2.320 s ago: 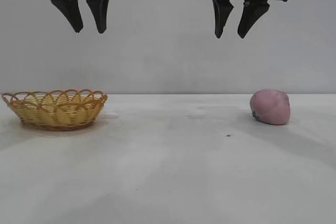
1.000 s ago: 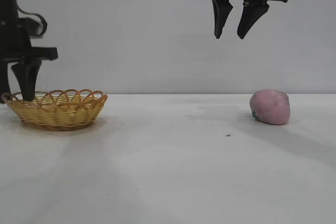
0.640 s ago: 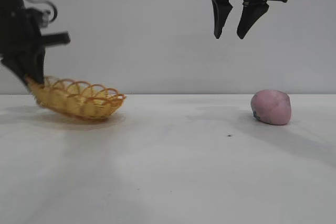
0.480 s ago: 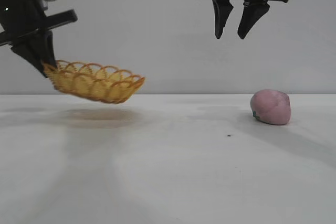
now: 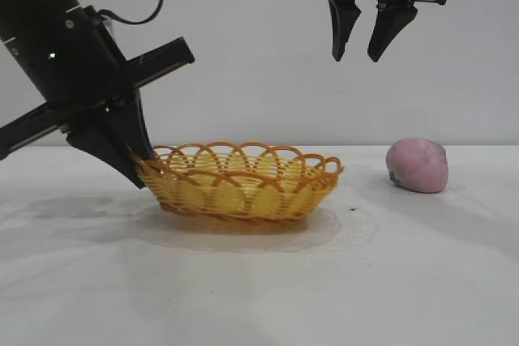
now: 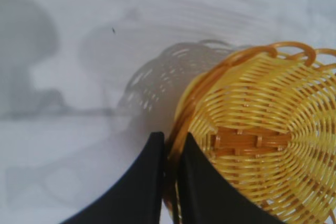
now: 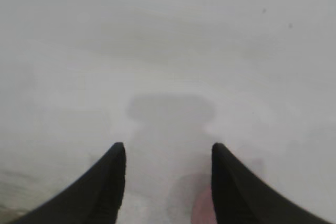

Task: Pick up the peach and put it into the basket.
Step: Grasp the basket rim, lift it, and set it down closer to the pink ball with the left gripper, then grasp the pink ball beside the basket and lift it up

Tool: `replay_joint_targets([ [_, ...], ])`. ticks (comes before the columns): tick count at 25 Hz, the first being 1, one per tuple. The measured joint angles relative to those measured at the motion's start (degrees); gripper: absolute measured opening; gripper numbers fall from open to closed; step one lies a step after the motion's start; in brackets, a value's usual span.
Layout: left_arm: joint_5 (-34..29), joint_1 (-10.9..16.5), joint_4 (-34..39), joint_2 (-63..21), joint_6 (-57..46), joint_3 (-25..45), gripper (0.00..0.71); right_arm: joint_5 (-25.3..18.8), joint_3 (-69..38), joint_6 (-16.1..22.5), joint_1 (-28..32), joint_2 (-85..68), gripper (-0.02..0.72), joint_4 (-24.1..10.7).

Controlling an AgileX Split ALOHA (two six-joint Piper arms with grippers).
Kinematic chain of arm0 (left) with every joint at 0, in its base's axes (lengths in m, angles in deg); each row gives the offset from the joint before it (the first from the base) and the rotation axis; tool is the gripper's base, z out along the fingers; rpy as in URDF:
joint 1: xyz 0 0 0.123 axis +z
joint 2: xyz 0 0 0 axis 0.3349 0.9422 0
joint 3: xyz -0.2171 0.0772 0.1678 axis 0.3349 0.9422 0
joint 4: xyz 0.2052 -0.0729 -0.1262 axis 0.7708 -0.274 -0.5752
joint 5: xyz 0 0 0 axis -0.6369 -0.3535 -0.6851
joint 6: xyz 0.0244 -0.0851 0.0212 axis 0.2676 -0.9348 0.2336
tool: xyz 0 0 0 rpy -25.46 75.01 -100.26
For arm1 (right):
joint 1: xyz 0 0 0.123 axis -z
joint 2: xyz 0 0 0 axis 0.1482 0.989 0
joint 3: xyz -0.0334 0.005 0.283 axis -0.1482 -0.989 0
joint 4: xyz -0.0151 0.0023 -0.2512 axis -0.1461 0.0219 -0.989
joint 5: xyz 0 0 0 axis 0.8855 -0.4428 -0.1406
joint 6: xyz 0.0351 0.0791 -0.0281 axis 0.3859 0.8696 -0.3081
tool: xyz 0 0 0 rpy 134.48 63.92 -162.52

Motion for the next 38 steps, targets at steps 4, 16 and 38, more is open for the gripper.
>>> replay_joint_targets([
  [4,0.5,0.0,-0.4,0.0,0.0,0.0,0.145,-0.4,0.0,0.0,0.0,0.0,0.369,0.1],
  [16,-4.5,7.8,10.6,-7.6,0.1,0.1,0.451,-0.6,0.0,0.0,0.0,0.0,0.369,0.1],
  [38,-21.9,19.8,61.1,-35.7,-19.4,1.3,0.386,0.3,0.0,-0.5,0.0,0.0,0.369,0.6],
])
